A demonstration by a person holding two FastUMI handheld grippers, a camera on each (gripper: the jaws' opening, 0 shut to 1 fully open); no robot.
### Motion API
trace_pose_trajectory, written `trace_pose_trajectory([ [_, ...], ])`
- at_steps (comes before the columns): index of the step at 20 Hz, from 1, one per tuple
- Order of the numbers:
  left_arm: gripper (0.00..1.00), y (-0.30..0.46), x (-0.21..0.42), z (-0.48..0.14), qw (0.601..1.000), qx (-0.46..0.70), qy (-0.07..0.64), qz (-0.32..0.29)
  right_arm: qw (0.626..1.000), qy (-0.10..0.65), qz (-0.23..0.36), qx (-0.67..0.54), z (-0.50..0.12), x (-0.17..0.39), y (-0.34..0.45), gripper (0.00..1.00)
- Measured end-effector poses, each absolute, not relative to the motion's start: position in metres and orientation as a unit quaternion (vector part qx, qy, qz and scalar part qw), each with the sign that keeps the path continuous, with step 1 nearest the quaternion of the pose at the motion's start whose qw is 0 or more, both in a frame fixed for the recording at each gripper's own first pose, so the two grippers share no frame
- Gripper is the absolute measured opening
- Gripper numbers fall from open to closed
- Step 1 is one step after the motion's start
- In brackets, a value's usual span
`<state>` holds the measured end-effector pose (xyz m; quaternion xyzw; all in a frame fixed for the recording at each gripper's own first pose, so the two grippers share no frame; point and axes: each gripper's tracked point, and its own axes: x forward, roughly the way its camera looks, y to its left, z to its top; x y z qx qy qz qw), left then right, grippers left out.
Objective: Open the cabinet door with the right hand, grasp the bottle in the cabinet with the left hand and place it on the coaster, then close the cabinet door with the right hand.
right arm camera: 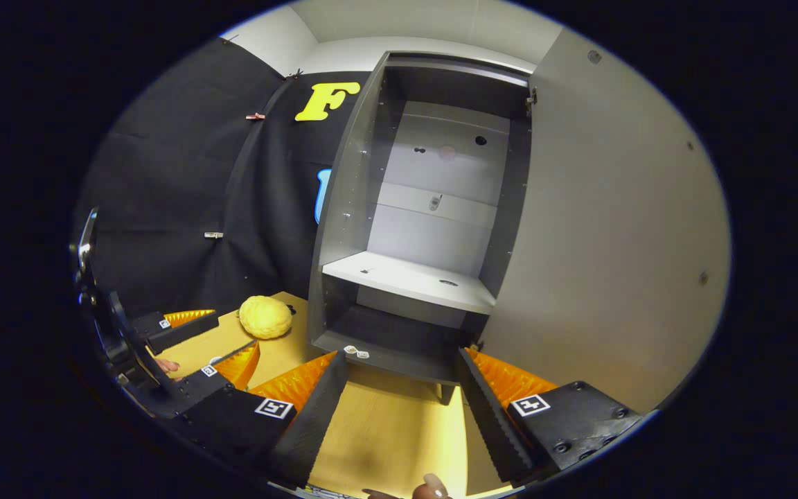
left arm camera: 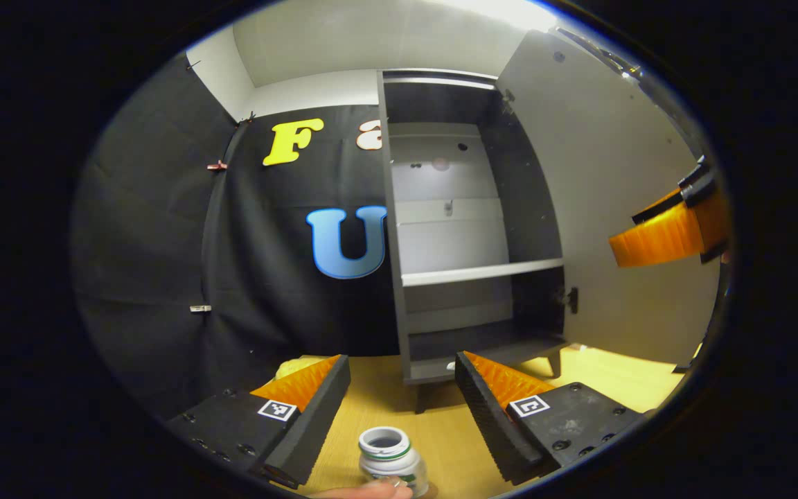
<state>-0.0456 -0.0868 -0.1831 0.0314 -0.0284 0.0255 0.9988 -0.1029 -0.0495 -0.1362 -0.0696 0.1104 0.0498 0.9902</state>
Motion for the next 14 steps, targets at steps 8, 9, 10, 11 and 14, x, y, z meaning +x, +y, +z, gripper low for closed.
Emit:
trace_pose_trajectory([
  [8, 0.95, -0.145, -0.079, -0.067, 0.998, 0.009, 0.005, -0.065, 0.994, 0.046, 0.088, 0.049, -0.006, -0.164, -0.073, 1.00],
  [9, 0.99, -0.152, -0.085, -0.059, 0.997, -0.001, 0.009, -0.076, 0.994, 0.041, 0.087, 0.061, 0.002, -0.174, -0.080, 0.98],
  [10, 0.99, -0.159, -0.090, -0.050, 0.996, -0.007, 0.013, -0.087, 0.993, 0.038, 0.083, 0.071, 0.007, -0.184, -0.089, 0.98],
  [11, 0.96, -0.163, -0.093, -0.043, 0.996, -0.005, 0.015, -0.090, 0.994, 0.039, 0.075, 0.075, 0.008, -0.194, -0.100, 0.98],
  [14, 0.96, -0.164, -0.095, -0.027, 0.997, 0.020, 0.015, -0.078, 0.996, 0.040, 0.030, 0.075, 0.005, -0.222, -0.136, 0.97],
])
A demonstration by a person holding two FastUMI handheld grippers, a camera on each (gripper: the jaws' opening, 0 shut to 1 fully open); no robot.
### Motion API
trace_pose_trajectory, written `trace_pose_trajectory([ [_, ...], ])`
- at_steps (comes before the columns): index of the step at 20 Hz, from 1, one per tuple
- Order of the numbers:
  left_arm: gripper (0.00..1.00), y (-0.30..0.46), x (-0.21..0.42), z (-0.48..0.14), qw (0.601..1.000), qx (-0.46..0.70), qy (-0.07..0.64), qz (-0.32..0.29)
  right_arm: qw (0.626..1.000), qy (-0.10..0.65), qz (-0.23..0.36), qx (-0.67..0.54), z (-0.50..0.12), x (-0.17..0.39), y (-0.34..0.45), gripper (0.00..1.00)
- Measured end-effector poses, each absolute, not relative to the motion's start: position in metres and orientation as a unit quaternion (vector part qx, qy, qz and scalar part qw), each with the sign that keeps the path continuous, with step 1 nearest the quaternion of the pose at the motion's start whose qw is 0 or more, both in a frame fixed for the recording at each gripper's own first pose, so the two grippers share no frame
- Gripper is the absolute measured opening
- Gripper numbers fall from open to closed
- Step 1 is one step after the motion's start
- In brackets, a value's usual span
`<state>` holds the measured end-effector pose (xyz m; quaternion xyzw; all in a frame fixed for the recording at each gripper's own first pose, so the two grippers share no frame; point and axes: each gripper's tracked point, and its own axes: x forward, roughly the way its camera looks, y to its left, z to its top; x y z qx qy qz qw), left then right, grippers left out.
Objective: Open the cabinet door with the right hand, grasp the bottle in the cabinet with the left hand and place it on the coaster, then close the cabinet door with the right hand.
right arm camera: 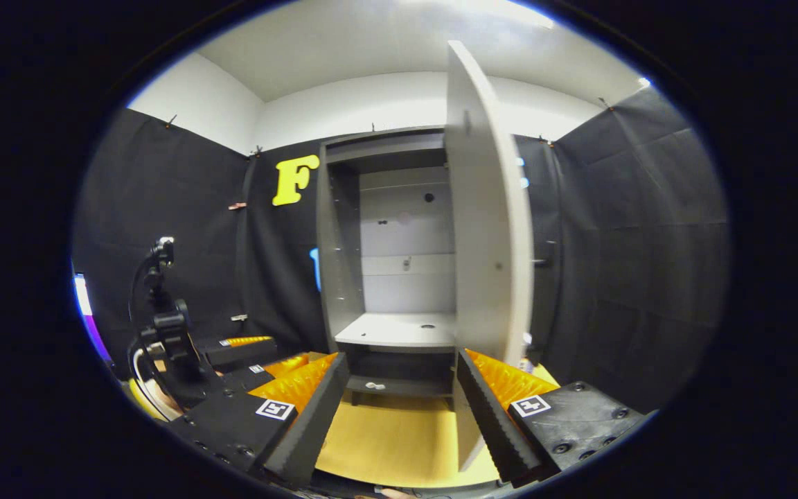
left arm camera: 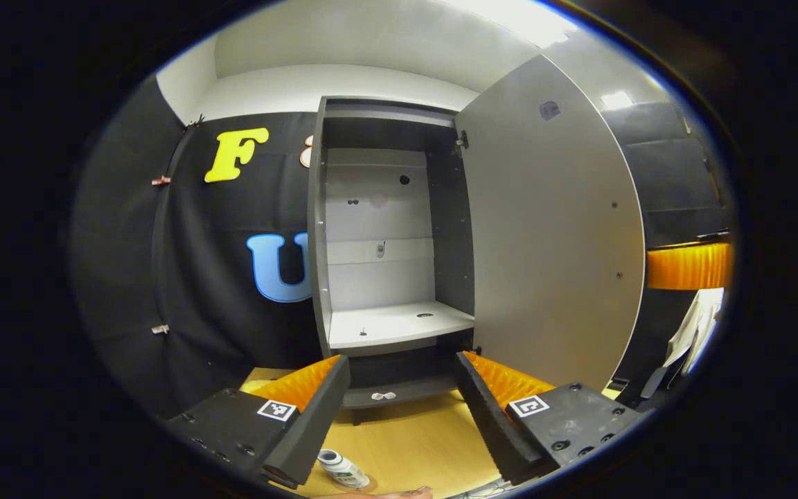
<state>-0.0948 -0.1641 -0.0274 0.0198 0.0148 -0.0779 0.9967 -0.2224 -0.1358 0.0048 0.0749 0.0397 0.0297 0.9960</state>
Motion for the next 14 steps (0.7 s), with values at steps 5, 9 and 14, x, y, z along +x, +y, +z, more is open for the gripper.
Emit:
trace_pose_trajectory([
  [5, 1.00, -0.207, -0.087, -0.021, 0.991, -0.017, 0.027, -0.129, 0.997, 0.026, -0.032, 0.066, 0.008, -0.256, -0.194, 0.94],
  [9, 0.96, -0.232, -0.088, -0.003, 0.990, -0.013, 0.006, -0.139, 0.994, 0.014, -0.083, 0.064, 0.008, -0.252, -0.258, 1.00],
  [14, 0.96, -0.250, -0.105, -0.007, 0.992, 0.000, 0.014, -0.123, 0.996, 0.004, -0.054, 0.071, 0.006, -0.219, -0.283, 0.98],
])
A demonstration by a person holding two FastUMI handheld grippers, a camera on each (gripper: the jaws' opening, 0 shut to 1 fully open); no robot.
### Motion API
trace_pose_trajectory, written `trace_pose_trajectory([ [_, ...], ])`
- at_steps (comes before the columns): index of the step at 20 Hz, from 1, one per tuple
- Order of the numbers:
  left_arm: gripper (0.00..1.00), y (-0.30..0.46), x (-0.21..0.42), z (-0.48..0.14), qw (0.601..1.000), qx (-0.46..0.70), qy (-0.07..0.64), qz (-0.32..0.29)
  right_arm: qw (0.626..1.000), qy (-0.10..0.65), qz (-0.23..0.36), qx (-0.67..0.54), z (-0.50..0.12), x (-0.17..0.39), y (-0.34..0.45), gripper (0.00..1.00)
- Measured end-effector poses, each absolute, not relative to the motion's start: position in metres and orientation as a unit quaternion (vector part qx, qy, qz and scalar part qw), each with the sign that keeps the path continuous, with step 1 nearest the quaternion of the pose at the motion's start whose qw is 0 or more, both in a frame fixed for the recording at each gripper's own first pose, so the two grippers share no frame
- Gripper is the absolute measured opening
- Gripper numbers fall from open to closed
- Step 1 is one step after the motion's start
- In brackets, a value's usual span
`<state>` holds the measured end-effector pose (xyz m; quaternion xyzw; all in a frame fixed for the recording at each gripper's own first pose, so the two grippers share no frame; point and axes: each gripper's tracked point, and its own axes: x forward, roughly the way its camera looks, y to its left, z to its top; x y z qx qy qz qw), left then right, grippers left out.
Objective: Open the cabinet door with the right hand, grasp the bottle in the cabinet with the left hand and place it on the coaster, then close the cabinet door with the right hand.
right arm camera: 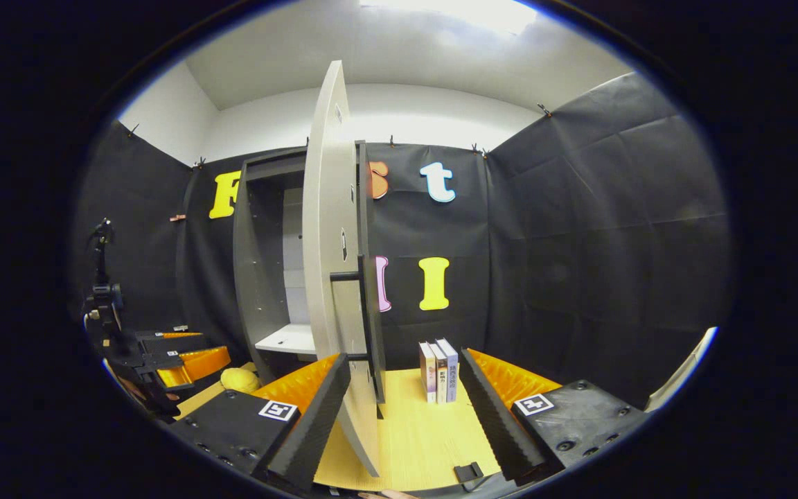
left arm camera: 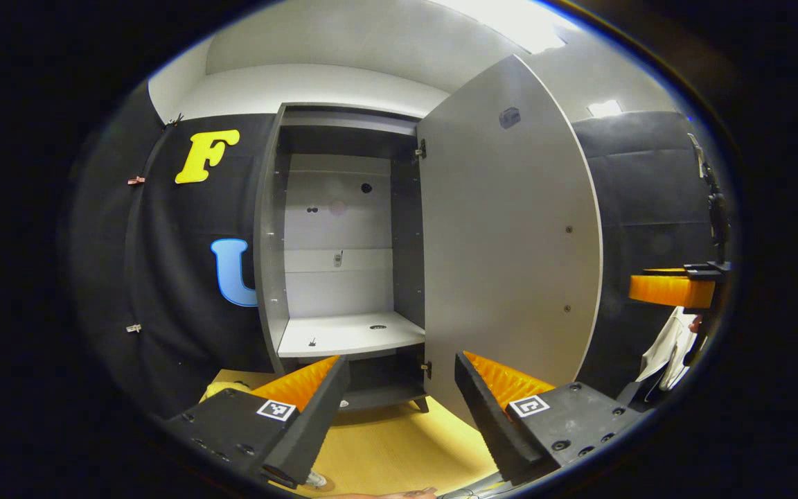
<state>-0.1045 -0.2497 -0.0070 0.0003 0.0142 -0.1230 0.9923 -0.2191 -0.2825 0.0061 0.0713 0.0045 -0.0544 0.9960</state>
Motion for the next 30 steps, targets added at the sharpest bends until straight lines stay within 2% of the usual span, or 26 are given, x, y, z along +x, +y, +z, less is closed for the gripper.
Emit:
trace_pose_trajectory([
  [1, 0.96, -0.247, -0.110, -0.008, 0.993, 0.004, 0.016, -0.113, 0.997, -0.001, -0.043, 0.071, 0.009, -0.211, -0.283, 0.94],
  [2, 0.96, -0.245, -0.113, -0.008, 0.995, 0.007, 0.018, -0.101, 0.997, -0.007, -0.034, 0.070, 0.010, -0.202, -0.285, 0.98],
  [7, 0.96, -0.230, -0.132, -0.012, 0.999, 0.002, 0.023, -0.040, 0.997, -0.009, 0.025, 0.067, 0.009, -0.179, -0.279, 0.98],
  [8, 0.96, -0.228, -0.133, -0.012, 0.999, 0.003, 0.024, -0.033, 0.997, -0.007, 0.034, 0.063, 0.010, -0.178, -0.278, 1.00],
  [9, 0.99, -0.227, -0.134, -0.014, 0.999, 0.004, 0.027, -0.027, 0.997, -0.002, 0.044, 0.060, 0.008, -0.178, -0.274, 0.98],
  [11, 0.99, -0.223, -0.134, -0.015, 0.999, 0.007, 0.030, -0.014, 0.997, 0.001, 0.052, 0.053, 0.006, -0.175, -0.272, 0.97],
  [13, 0.96, -0.227, -0.132, -0.016, 0.999, 0.000, 0.030, -0.014, 0.996, 0.007, 0.061, 0.062, 0.004, -0.173, -0.267, 0.95],
  [15, 0.96, -0.225, -0.131, -0.019, 0.999, -0.008, 0.033, -0.015, 0.996, 0.009, 0.063, 0.064, 0.004, -0.169, -0.262, 0.95],
  [16, 0.99, -0.224, -0.131, -0.020, 0.999, -0.009, 0.034, -0.017, 0.996, 0.009, 0.063, 0.063, 0.006, -0.168, -0.258, 0.94],
  [17, 0.96, -0.223, -0.130, -0.022, 0.999, -0.010, 0.036, -0.021, 0.996, 0.010, 0.064, 0.062, 0.006, -0.167, -0.252, 0.94],
  [22, 0.96, -0.208, -0.127, -0.027, 0.999, -0.009, 0.034, -0.037, 0.993, 0.018, 0.095, 0.072, 0.006, -0.162, -0.200, 0.94],
  [29, 0.96, -0.129, -0.113, -0.035, 0.998, 0.002, 0.029, -0.048, 0.993, 0.016, 0.104, 0.048, 0.008, -0.132, -0.107, 0.94],
  [30, 0.99, -0.114, -0.110, -0.036, 0.998, -0.001, 0.030, -0.048, 0.994, 0.016, 0.101, 0.045, 0.008, -0.126, -0.095, 0.94],
])
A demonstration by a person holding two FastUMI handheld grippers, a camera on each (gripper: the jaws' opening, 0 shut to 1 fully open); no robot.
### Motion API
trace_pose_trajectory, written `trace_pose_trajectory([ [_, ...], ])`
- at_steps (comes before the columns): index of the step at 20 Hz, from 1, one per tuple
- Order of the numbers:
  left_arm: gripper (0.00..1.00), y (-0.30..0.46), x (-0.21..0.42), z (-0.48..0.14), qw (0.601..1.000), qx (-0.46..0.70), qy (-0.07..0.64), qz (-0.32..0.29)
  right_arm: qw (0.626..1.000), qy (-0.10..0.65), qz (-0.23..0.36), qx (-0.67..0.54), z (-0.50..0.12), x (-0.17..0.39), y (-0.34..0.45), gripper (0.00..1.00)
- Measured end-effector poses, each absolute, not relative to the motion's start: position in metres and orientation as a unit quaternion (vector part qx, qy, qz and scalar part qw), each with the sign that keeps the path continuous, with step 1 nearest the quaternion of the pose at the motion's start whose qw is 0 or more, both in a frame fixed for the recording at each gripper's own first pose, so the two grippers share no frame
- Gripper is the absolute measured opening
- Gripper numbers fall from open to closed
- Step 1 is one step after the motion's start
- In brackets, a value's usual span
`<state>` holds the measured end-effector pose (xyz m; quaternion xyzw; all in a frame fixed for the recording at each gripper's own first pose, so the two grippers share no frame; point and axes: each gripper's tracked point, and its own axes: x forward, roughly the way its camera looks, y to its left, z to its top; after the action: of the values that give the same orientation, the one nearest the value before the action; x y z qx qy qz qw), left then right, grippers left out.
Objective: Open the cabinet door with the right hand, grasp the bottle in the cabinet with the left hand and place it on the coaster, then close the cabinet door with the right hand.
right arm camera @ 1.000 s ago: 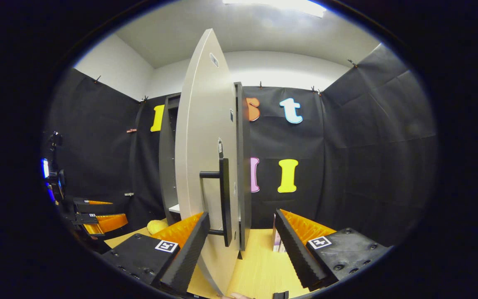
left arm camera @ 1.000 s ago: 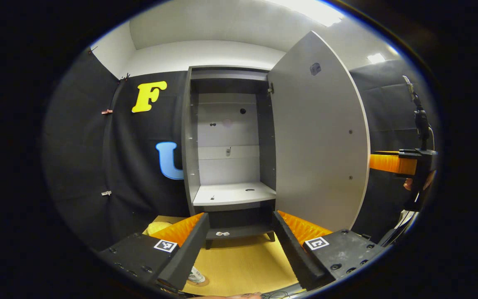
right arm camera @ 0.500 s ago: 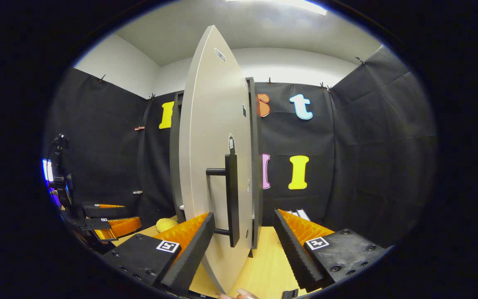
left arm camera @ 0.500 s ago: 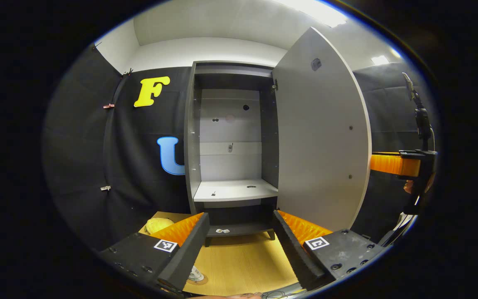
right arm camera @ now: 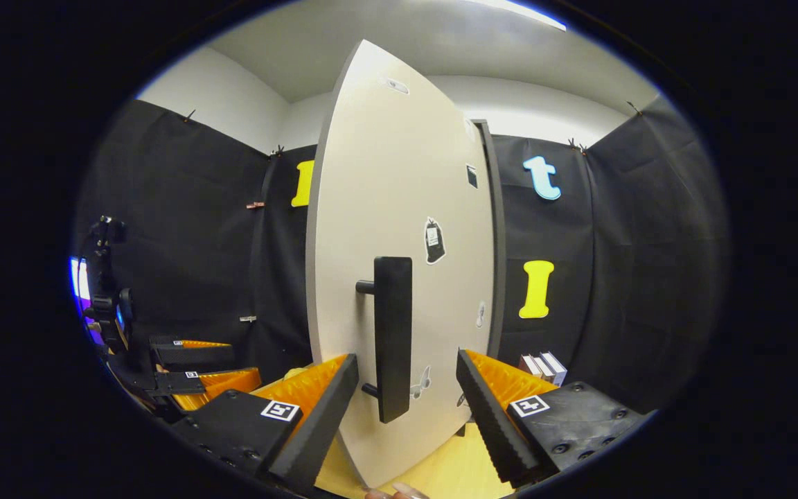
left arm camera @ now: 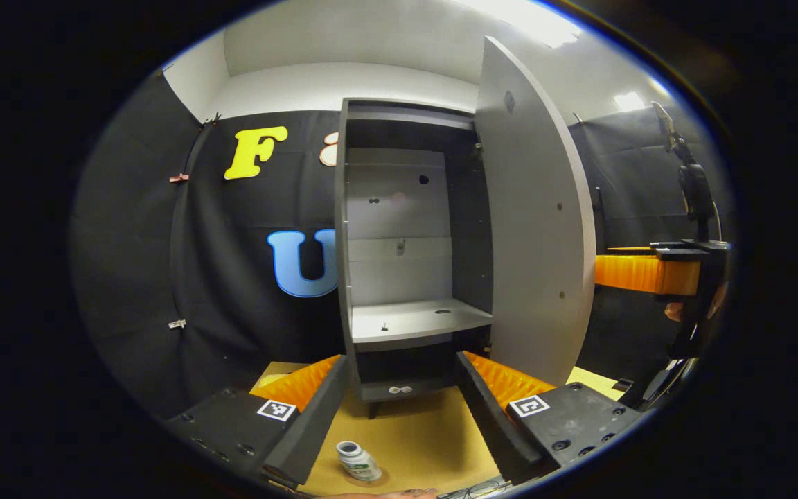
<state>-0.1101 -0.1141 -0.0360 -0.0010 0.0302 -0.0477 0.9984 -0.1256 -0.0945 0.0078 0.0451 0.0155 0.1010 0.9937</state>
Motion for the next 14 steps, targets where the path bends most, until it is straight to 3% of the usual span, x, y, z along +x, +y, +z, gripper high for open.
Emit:
trace_pose_trajectory([
  [1, 0.96, -0.099, -0.106, -0.037, 0.998, -0.003, 0.030, -0.047, 0.994, 0.015, 0.098, 0.045, 0.008, -0.118, -0.082, 0.94],
  [7, 0.96, -0.029, -0.087, -0.033, 0.998, 0.016, 0.016, -0.051, 0.994, 0.015, 0.094, 0.059, 0.003, -0.088, -0.014, 0.98],
  [14, 0.96, -0.028, -0.080, -0.028, 0.996, 0.005, 0.001, -0.091, 0.997, 0.014, 0.047, 0.056, -0.002, -0.093, -0.018, 0.98],
])
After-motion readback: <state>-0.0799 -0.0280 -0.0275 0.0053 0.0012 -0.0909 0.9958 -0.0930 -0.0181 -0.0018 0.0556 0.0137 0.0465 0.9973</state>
